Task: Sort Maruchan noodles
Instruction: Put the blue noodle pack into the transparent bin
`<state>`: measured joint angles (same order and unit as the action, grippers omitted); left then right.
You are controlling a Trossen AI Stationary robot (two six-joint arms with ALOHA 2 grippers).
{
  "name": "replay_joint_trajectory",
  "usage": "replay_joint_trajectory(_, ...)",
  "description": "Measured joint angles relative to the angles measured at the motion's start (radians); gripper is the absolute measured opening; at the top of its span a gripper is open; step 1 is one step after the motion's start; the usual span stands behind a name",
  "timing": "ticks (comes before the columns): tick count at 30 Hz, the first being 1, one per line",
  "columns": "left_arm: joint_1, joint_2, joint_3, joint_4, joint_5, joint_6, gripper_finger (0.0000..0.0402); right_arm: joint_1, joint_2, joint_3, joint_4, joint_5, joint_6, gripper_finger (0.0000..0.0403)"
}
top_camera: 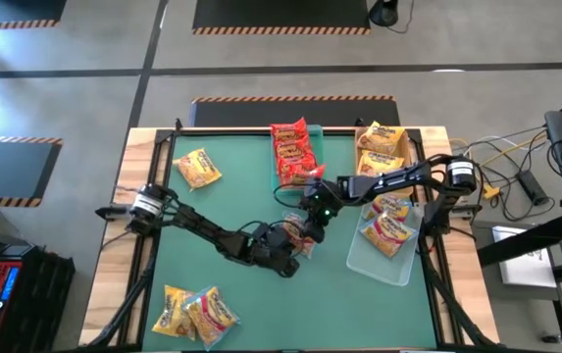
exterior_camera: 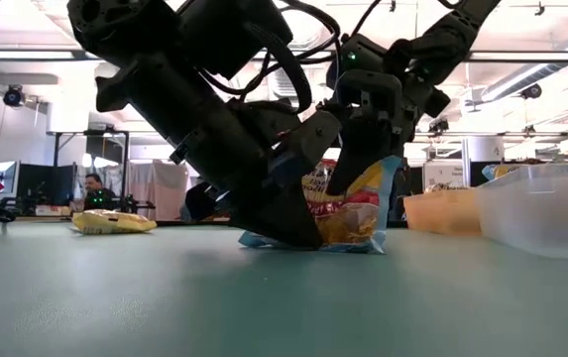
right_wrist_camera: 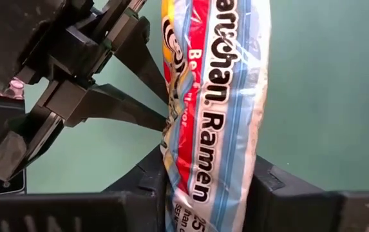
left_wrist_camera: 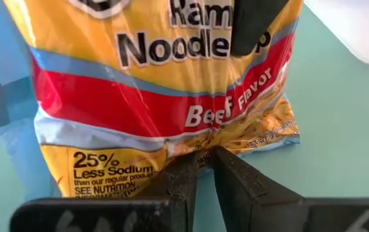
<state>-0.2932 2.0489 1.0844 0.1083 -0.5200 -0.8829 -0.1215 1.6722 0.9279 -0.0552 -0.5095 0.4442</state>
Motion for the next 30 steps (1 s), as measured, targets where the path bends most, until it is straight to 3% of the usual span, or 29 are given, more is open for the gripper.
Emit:
replay_joint_trajectory(5, -0.037, -0.003, 0.007, -0.001, -0.064, -0.089, 0.0037, 0.001, 0.000, 0.000, 0.003, -0.012, -0.002, 0.0104)
replay_joint_trajectory(17, -0.098, -0.037, 0.013, -0.009, -0.102, -0.248, 0.0037, 0.000, -0.025, 0.000, -0.002, -0.082, -0.001, 0.0102)
replay_joint_trajectory(30, -0.114, -0.054, 0.007, -0.056, -0.100, -0.321, 0.0037, -0.027, -0.213, 0.000, -0.236, -0.067, -0.065, 0.0104)
